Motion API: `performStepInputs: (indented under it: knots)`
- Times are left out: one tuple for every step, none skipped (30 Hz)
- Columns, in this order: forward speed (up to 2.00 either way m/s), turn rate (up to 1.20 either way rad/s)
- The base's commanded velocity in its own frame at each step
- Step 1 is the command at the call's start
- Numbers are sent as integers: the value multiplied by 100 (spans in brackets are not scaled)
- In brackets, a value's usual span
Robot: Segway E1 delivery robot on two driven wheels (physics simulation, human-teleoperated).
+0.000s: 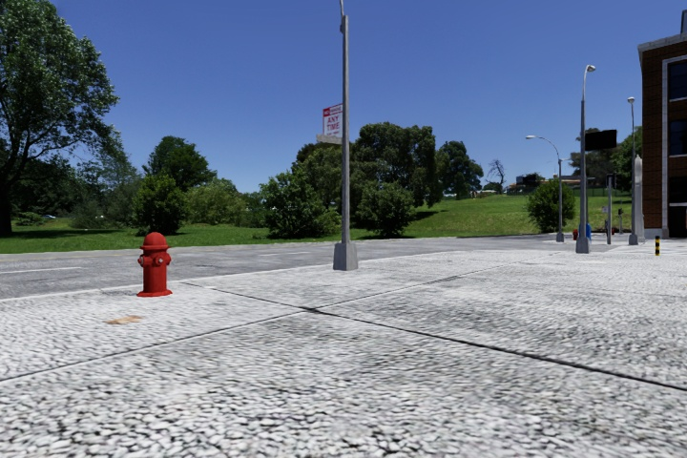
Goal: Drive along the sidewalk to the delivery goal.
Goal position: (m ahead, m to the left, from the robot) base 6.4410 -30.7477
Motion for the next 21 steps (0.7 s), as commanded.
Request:
performStepInputs:
  knots:
    - [0,0]
    - [0,0]
    - [0,0]
    - [0,0]
    - [0,0]
    - [0,0]
    - [0,0]
    - [0,0]
    - [0,0]
    - [0,0]
    - [0,0]
    - [0,0]
    - [0,0]
    - [0,0]
    - [0,0]
    - [0,0]
    - [0,0]
    - [0,0]
    - [0,0]
    - [0,0]
    - [0,0]
